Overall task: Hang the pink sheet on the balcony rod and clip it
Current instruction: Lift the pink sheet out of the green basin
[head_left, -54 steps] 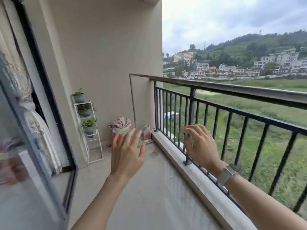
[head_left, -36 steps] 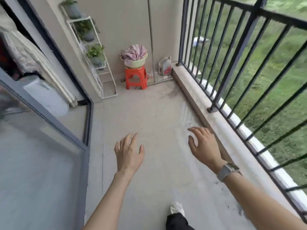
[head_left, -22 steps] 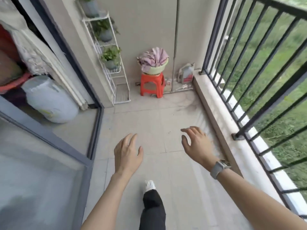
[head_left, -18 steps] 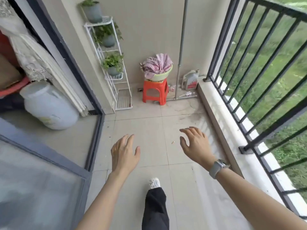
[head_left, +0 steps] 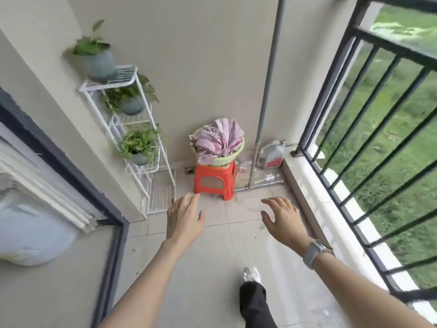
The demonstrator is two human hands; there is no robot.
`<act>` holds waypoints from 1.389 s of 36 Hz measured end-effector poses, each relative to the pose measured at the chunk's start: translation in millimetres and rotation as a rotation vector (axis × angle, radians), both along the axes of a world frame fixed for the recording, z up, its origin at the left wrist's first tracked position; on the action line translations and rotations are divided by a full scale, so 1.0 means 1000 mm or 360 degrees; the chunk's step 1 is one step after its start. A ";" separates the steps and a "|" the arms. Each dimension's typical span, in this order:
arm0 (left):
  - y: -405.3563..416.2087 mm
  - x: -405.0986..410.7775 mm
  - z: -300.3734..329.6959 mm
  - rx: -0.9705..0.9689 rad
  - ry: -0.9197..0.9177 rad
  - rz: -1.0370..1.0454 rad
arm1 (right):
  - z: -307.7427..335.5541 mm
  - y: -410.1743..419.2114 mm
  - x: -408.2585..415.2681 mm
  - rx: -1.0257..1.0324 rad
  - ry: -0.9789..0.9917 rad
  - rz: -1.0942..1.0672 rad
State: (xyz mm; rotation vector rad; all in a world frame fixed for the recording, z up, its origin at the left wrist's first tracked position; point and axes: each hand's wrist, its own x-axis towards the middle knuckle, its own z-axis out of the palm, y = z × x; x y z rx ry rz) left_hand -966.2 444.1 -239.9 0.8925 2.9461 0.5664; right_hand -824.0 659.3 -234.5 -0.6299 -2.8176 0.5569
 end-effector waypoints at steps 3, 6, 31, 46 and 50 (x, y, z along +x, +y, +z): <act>0.040 -0.057 -0.019 -0.0025 -0.0096 0.0020 | -0.016 0.041 -0.065 -0.0002 -0.0028 0.0035; 0.079 -0.115 -0.034 -0.0038 -0.0201 0.0073 | -0.030 0.083 -0.134 -0.0041 -0.0073 0.0078; 0.222 -0.524 -0.171 -0.0406 -0.0854 0.0046 | -0.193 0.214 -0.564 -0.0596 -0.0875 0.0112; 0.270 -0.603 -0.291 -0.0566 -0.0962 -0.0281 | -0.319 0.209 -0.656 -0.0580 -0.1329 0.0095; 0.275 -0.606 -0.308 -0.0734 -0.0885 -0.0410 | -0.332 0.206 -0.657 -0.0425 -0.1187 0.0149</act>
